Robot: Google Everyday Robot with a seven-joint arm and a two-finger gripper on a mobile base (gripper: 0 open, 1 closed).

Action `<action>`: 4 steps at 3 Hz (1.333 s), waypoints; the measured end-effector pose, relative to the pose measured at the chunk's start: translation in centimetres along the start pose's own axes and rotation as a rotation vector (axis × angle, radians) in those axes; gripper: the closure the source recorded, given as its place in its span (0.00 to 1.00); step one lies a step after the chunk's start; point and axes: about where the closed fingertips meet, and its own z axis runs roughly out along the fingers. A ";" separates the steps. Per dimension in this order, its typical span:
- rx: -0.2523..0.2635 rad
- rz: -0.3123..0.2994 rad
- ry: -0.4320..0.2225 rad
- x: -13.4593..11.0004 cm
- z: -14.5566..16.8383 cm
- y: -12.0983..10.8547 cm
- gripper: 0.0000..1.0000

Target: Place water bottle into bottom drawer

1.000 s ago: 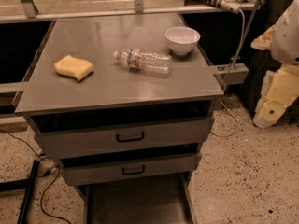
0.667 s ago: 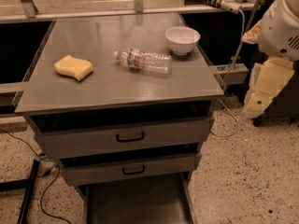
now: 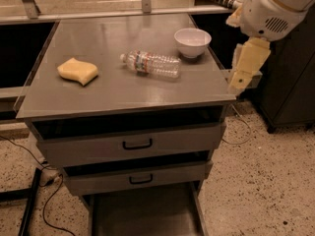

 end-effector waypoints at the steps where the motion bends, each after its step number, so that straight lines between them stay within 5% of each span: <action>1: 0.031 -0.028 -0.089 -1.1 1.3 -1.7 0.00; 2: 0.076 -0.041 -0.170 -1.8 1.9 -3.1 0.00; 4: 0.082 -0.056 -0.186 -2.5 3.5 -3.6 0.00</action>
Offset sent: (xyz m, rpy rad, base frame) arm 0.0535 0.0170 -0.0035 0.2096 -0.1718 0.0928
